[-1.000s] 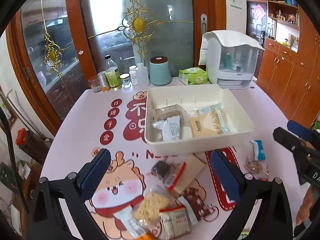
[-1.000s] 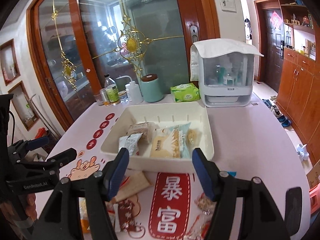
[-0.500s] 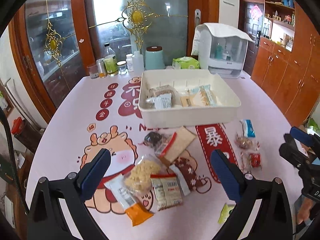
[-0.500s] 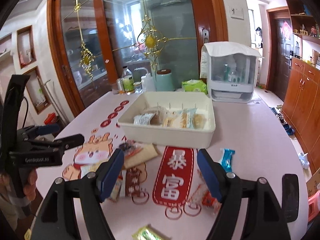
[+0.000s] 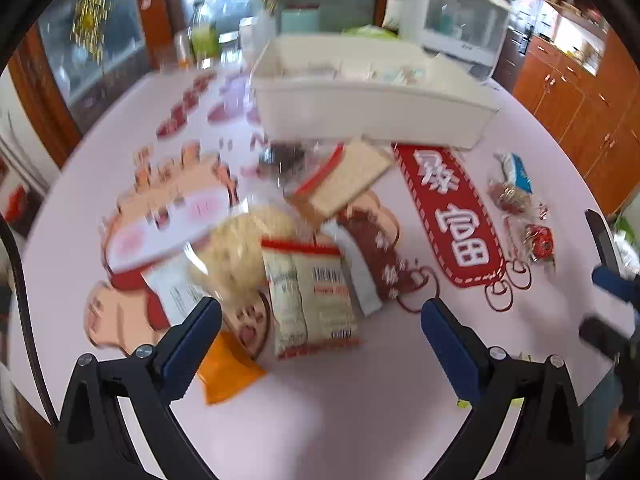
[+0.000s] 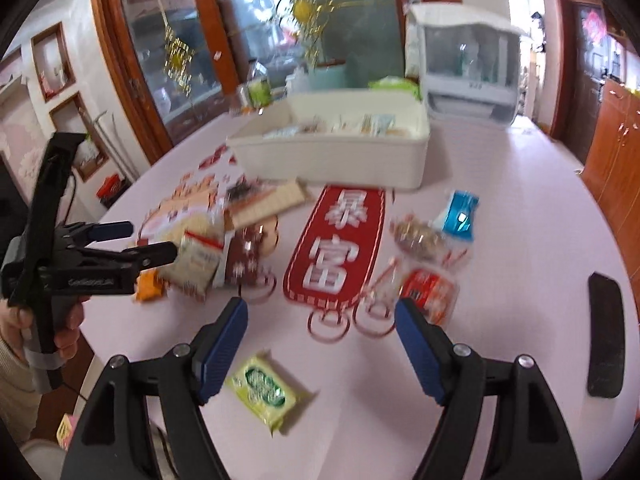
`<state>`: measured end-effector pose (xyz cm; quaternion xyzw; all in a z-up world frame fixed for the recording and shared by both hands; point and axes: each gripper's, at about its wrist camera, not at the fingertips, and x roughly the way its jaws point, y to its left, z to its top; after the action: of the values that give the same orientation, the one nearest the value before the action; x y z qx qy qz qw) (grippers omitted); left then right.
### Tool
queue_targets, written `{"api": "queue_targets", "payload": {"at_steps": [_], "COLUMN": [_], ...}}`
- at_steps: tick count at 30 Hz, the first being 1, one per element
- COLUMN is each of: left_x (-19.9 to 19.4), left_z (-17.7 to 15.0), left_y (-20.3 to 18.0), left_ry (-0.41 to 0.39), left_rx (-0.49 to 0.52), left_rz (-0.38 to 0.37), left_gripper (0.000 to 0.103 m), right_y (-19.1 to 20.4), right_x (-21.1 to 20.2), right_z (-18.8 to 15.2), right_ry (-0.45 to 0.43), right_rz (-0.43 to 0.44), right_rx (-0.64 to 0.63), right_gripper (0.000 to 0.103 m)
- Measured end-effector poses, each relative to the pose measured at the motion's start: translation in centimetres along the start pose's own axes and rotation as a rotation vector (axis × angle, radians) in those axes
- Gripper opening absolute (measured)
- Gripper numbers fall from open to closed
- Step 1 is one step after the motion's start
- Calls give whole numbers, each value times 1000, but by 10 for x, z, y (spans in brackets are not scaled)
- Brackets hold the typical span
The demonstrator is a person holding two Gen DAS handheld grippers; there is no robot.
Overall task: Organize snacks
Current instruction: 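Grasp the green pineapple-cake packet with the right tool while the left tool grasps the red-topped snack bag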
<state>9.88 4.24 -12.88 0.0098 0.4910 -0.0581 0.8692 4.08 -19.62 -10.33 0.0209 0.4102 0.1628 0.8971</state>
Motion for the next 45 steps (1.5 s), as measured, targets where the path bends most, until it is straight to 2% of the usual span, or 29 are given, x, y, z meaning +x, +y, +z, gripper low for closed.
{"api": "queue_targets", "payload": {"at_steps": [6, 14, 17, 18, 19, 23, 27, 32, 35, 40, 45], "left_x": [23, 28, 32, 35, 38, 53, 58, 60, 52, 36, 9], "left_z": [-11, -10, -6, -5, -4, -2, 2, 4, 4, 3, 2], "left_y": [19, 33, 32, 32, 32, 33, 33, 31, 25, 10, 2], "left_ry": [70, 100, 110, 116, 124, 166, 153, 138, 94, 27, -42], "left_rx": [-88, -77, -67, -65, -65, -83, -89, -93, -68, 3, 56], "left_rz": [-64, -88, -107, -116, -125, -155, -170, -205, -192, -133, -112], "left_gripper": [92, 87, 81, 79, 75, 59, 49, 28, 18, 12, 11], "right_y": [28, 56, 55, 54, 52, 42, 37, 40, 40, 39, 36], "right_x": [10, 47, 61, 65, 66, 70, 72, 76, 77, 79, 81], "right_z": [-29, -53, -55, -55, -54, -46, -41, -39, -38, -35, -31], "right_ry": [72, 158, 201, 214, 204, 194, 182, 174, 174, 181, 196], "right_rz": [60, 56, 65, 70, 60, 48, 34, 17, 16, 20, 29], "right_rx": [-167, -347, -353, -345, -340, -272, -233, -234, -223, -198, -169], "right_gripper": [77, 76, 55, 42, 37, 37, 37, 37, 37, 37, 37]}}
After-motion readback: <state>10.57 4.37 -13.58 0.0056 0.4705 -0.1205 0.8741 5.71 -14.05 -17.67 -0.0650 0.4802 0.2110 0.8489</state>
